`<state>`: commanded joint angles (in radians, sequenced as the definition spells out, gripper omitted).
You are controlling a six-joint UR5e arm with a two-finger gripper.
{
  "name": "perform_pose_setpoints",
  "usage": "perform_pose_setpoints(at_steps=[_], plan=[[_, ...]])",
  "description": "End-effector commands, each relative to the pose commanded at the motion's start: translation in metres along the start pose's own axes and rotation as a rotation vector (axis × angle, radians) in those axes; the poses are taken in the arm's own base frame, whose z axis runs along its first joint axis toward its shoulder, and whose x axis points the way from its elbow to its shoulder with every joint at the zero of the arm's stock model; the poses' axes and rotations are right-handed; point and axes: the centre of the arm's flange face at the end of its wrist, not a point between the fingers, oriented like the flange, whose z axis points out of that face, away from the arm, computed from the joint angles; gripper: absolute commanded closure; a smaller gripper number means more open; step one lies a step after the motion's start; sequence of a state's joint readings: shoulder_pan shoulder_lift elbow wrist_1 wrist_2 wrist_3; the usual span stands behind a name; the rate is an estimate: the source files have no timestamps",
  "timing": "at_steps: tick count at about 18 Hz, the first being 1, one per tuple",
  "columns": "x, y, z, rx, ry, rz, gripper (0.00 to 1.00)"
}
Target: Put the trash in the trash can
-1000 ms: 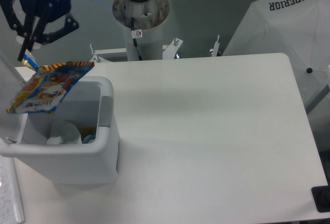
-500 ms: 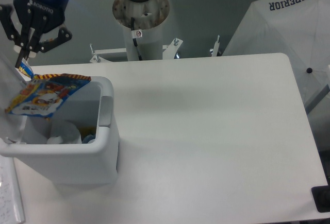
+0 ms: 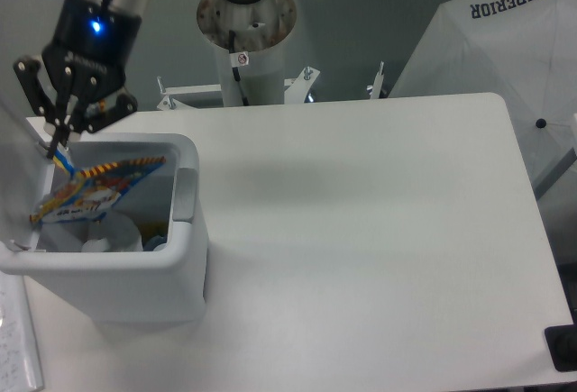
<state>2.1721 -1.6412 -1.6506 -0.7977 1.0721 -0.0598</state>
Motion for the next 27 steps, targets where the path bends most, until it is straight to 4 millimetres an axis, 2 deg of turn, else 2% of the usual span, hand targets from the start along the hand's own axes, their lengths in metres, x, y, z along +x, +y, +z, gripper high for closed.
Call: perform_pose_setpoints(at_steps=[1, 2, 3, 4, 5, 6, 8, 12, 14, 17, 19, 20, 23, 27], plan=[[-0.005, 0.000, 0.008, -0.010, -0.010, -0.006, 0.98], [-0.008, -0.001, 0.012, -0.015, -0.016, -0.007, 0.83], [-0.008, -0.003, 0.012, -0.013, -0.019, 0.003, 0.72], [-0.008, -0.004, 0.012, -0.011, -0.019, 0.025, 0.49], [-0.008, -0.006, 0.009, -0.006, -0.026, 0.059, 0.17], [-0.008, -0.007, 0.006, -0.002, -0.042, 0.080, 0.00], [-0.008, -0.010, -0.001, 0.012, -0.077, 0.096, 0.00], [0.003, -0.033, -0.023, 0.068, -0.082, 0.138, 0.00], [-0.004, -0.044, -0.037, 0.095, -0.104, 0.197, 0.00], [-0.057, -0.054, -0.070, 0.126, -0.270, 0.194, 0.00], [-0.094, -0.058, -0.083, 0.116, -0.407, 0.203, 0.00], [-0.125, -0.058, -0.092, 0.078, -0.538, 0.230, 0.00], [-0.177, -0.047, -0.102, -0.054, -0.716, 0.326, 0.00], [-0.246, -0.013, -0.104, -0.253, -0.756, 0.476, 0.00]])
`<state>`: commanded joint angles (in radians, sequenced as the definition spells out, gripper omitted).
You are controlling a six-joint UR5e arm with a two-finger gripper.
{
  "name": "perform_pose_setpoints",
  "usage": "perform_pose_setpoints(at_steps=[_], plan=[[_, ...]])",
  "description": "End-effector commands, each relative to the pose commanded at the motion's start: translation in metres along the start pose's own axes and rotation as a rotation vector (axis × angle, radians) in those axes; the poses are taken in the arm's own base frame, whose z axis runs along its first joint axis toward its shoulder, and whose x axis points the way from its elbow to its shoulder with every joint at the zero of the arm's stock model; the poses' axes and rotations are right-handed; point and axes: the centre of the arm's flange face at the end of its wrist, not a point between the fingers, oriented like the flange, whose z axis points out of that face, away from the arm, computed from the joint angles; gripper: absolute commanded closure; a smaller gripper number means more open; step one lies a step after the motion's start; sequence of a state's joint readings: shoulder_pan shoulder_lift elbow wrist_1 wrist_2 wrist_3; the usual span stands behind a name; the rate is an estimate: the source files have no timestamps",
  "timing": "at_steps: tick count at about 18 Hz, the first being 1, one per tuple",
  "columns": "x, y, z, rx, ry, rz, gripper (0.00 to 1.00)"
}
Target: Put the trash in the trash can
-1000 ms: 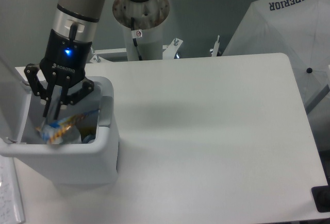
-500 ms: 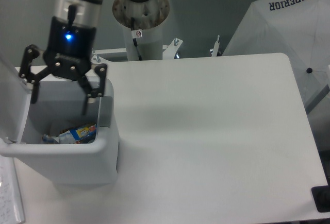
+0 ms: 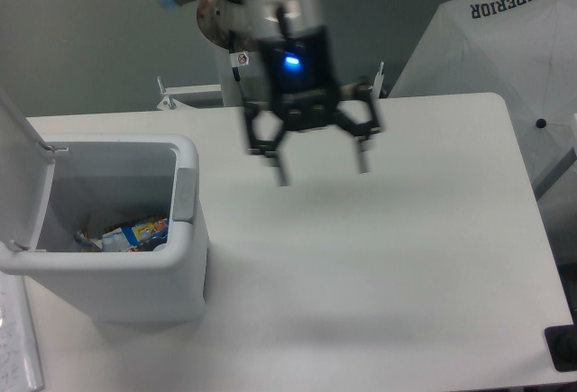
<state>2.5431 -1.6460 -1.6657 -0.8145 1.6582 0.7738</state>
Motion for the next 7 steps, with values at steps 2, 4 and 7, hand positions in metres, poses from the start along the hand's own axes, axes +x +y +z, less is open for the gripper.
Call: perform_pose_setpoints(at_steps=[2, 4, 7], plan=[[-0.010, 0.024, 0.013, -0.058, -0.002, 0.113, 0.00], [-0.015, 0.041, 0.011, -0.095, -0.016, 0.185, 0.00], [-0.025, 0.058, 0.009, -0.124, -0.012, 0.177, 0.00]])
